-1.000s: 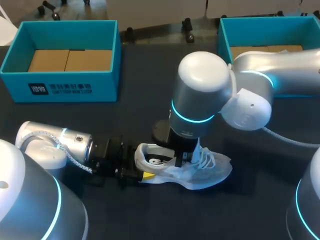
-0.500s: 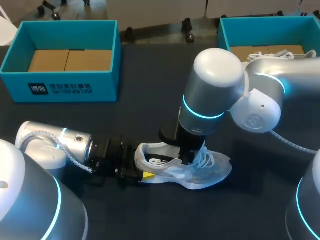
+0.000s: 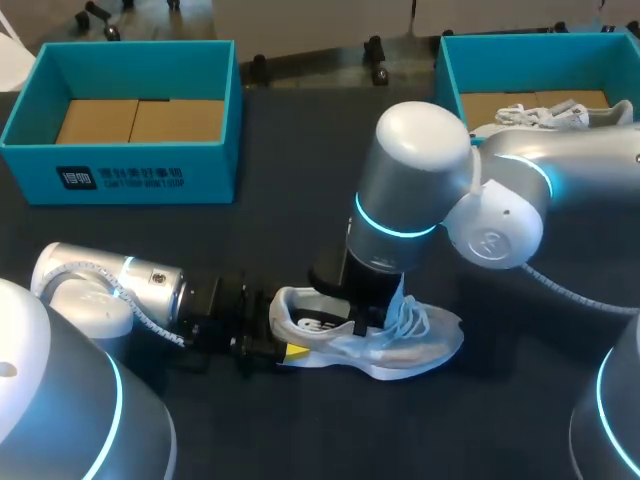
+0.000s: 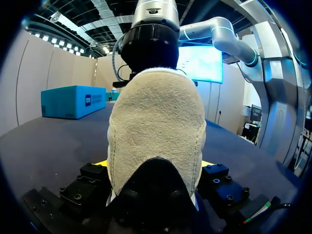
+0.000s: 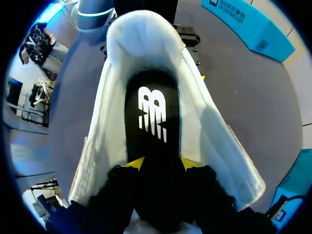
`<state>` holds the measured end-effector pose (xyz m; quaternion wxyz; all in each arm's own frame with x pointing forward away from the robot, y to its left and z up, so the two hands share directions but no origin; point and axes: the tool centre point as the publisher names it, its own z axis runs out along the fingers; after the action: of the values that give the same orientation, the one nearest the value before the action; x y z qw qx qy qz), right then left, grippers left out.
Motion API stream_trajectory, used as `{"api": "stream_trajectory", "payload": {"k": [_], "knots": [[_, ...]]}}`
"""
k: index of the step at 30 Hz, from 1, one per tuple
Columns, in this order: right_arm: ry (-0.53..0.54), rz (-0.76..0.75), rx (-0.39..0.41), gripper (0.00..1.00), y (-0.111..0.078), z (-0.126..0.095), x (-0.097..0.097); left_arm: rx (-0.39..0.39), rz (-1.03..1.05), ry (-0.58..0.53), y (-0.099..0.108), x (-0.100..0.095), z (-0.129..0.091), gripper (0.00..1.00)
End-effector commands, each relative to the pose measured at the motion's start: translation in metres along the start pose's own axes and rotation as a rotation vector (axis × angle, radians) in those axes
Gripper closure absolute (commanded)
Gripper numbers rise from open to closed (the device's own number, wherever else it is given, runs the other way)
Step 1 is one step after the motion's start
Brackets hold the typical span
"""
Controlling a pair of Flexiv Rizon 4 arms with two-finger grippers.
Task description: Take the shoe out of the shoebox, open the shoe tongue, remove and reinsert the insole, then place the shoe into the shoebox
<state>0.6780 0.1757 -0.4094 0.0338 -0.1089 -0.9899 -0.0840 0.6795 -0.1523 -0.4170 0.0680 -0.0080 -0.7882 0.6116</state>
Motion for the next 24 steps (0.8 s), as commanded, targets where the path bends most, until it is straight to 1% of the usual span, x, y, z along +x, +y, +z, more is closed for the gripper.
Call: {"api": "stream_trajectory", "payload": {"k": [1, 7, 10, 11, 12, 14, 15, 16, 20, 22, 24], "knots": [[0.035, 0.011, 0.031, 0.58, 0.008, 0.016, 0.009, -0.002, -0.001, 0.0, 0.001, -0.001, -0.001, 1.0], [0.088, 0.032, 0.064, 0.57, 0.009, 0.02, 0.027, -0.002, -0.001, 0.0, 0.001, -0.001, -0.001, 1.0], [0.104, 0.051, 0.056, 0.59, 0.005, 0.024, 0.037, -0.002, -0.001, 0.0, 0.001, -0.001, -0.001, 1.0], [0.109, 0.062, 0.055, 0.62, 0.004, 0.026, 0.04, -0.002, -0.001, 0.0, 0.001, -0.001, -0.001, 1.0], [0.11, 0.066, 0.048, 0.65, 0.003, 0.026, 0.042, -0.002, -0.001, 0.0, 0.001, -0.001, -0.001, 1.0], [0.112, 0.079, 0.041, 0.97, 0.0, 0.027, 0.046, -0.002, -0.001, 0.0, 0.001, -0.001, -0.001, 1.0], [0.107, 0.083, 0.029, 1.0, -0.001, 0.027, 0.048, -0.002, -0.001, 0.0, 0.001, -0.001, -0.001, 1.0], [0.102, 0.086, 0.016, 1.0, -0.002, 0.026, 0.05, -0.002, -0.001, 0.0, 0.001, -0.001, -0.001, 1.0], [0.097, 0.101, 0.001, 1.0, -0.006, 0.019, 0.054, -0.002, -0.001, 0.0, 0.001, -0.001, -0.001, 1.0], [0.08, 0.102, -0.029, 1.0, -0.008, 0.013, 0.055, -0.002, -0.001, 0.0, 0.001, -0.001, -0.001, 1.0], [0.073, 0.111, -0.032, 1.0, -0.009, 0.008, 0.055, -0.002, -0.001, 0.0, 0.001, -0.001, -0.001, 1.0]]}}
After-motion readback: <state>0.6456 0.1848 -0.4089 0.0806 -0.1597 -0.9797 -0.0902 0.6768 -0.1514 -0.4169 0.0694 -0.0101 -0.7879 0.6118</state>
